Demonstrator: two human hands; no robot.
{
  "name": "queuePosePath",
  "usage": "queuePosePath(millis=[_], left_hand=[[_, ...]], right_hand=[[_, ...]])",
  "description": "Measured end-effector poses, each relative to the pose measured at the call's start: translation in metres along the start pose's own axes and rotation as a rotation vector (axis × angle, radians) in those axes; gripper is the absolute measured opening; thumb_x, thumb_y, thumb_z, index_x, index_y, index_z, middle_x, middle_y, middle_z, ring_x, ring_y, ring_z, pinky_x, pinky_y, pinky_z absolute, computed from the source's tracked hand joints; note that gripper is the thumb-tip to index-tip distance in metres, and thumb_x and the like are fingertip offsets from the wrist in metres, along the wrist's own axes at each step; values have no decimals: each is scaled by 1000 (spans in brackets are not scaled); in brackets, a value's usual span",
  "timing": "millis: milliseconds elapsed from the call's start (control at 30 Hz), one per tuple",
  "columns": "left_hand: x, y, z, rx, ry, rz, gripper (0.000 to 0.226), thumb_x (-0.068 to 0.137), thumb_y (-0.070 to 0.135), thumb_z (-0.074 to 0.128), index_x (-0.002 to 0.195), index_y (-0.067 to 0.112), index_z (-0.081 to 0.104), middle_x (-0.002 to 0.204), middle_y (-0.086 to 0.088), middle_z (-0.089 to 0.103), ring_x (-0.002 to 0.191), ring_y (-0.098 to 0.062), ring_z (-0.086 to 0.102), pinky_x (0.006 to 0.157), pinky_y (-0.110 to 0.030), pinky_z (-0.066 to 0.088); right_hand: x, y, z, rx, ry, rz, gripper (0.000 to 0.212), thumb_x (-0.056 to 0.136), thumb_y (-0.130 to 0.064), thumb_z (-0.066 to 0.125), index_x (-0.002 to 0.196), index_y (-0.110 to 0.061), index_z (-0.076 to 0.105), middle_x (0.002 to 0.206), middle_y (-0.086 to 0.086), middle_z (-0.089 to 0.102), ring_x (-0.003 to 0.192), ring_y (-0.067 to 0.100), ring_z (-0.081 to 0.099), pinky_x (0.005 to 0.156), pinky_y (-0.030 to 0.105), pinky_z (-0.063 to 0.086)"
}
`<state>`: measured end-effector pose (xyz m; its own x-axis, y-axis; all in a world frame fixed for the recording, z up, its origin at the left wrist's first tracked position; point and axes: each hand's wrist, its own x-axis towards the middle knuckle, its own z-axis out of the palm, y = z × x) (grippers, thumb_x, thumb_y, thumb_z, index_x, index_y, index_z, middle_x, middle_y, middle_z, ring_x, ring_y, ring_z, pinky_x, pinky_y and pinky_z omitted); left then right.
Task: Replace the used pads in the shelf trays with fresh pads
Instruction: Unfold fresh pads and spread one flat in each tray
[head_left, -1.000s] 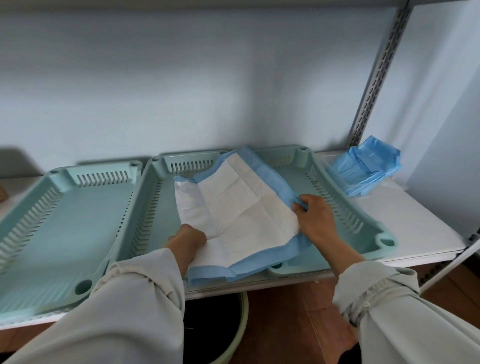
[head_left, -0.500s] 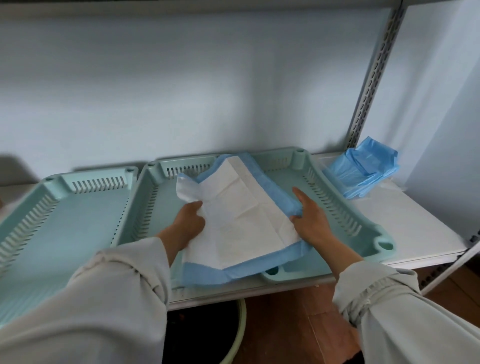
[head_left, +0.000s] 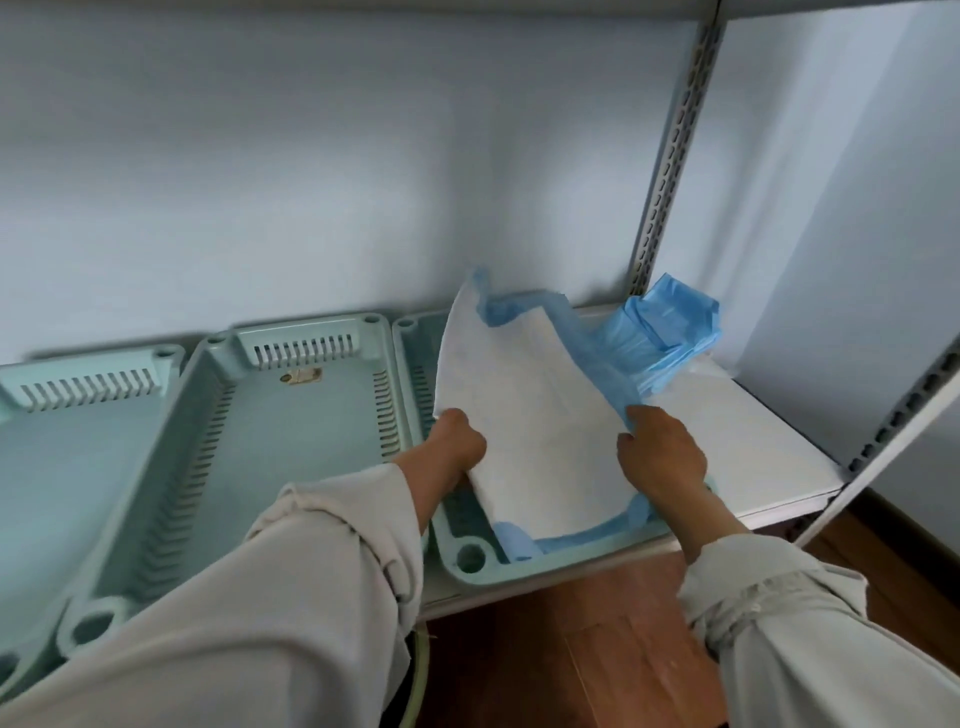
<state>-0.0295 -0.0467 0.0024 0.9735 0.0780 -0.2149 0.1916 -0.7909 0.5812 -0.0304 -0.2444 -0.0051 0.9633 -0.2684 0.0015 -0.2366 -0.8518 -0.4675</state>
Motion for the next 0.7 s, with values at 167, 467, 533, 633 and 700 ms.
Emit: queuePosePath(millis=[167,467,533,633,700], left_hand=[[6,1,15,191,-115,-149,38,96,-1,36,132,-9,42,135,-26,47,125,-38,49,104,-42,44],[7,12,9,544,-171,-149,42,97,3,31,139,-4,31,146,-23,32,141,-36,23,120,-44,13],[8,15,3,680,-196,-109,42,98,5,32,139,-4,32,144,-20,36,140,-39,24,120,-49,3],[7,16,-3,859,-256,-30,43,96,3,33,139,-4,32,146,-19,35,141,-39,25,120,-50,4],[3,15,0,906,-267,34,46,95,2,36,141,-2,32,156,-21,15,145,-41,10,120,-48,9]], right_hand=[[4,8,-2,-105,-104,-3,51,95,-12,46,145,-18,34,143,6,44,130,24,45,105,32,36],[18,4,5,106,-160,-18,47,88,-2,46,133,-13,48,138,12,47,126,31,46,104,34,36],[21,5,5,163,-164,4,46,87,1,47,132,-11,51,138,12,48,126,31,46,105,34,35],[20,7,9,100,-175,21,42,89,-5,47,130,-13,52,136,11,50,123,31,49,103,35,38],[17,8,13,-1,-179,9,41,91,-10,46,131,-16,50,132,12,52,120,31,52,102,38,41]])
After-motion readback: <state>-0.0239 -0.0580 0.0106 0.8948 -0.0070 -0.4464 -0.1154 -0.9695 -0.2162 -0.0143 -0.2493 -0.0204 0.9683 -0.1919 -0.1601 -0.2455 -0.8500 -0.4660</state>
